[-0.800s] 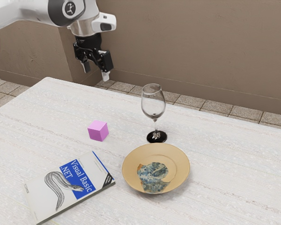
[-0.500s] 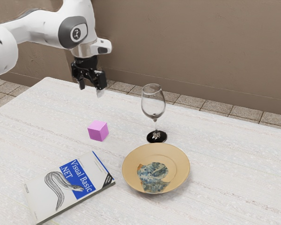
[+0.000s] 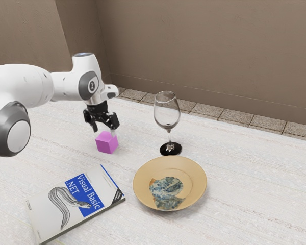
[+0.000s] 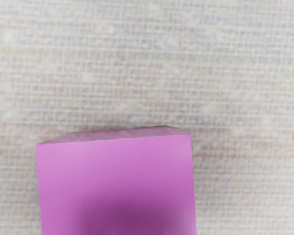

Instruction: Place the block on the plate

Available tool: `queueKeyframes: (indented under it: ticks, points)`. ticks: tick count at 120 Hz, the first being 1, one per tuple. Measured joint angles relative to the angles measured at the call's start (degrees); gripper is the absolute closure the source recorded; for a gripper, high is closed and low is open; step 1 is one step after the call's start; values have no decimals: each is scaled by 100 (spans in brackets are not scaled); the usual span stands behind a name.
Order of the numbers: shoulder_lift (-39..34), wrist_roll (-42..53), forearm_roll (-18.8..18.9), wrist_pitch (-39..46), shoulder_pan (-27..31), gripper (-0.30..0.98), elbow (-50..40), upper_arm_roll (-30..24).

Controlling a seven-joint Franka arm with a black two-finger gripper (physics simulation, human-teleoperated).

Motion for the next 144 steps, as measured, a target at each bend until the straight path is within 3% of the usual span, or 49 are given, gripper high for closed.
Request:
queueKeyframes:
  ticks: [60,109,144]
  points:
    - [637,-1094,150,-151,72,0,531,2]
    - [832,-1543,402,-159,72,19,551,-94]
    - [793,-1746,530,-217,66,25,748,-121]
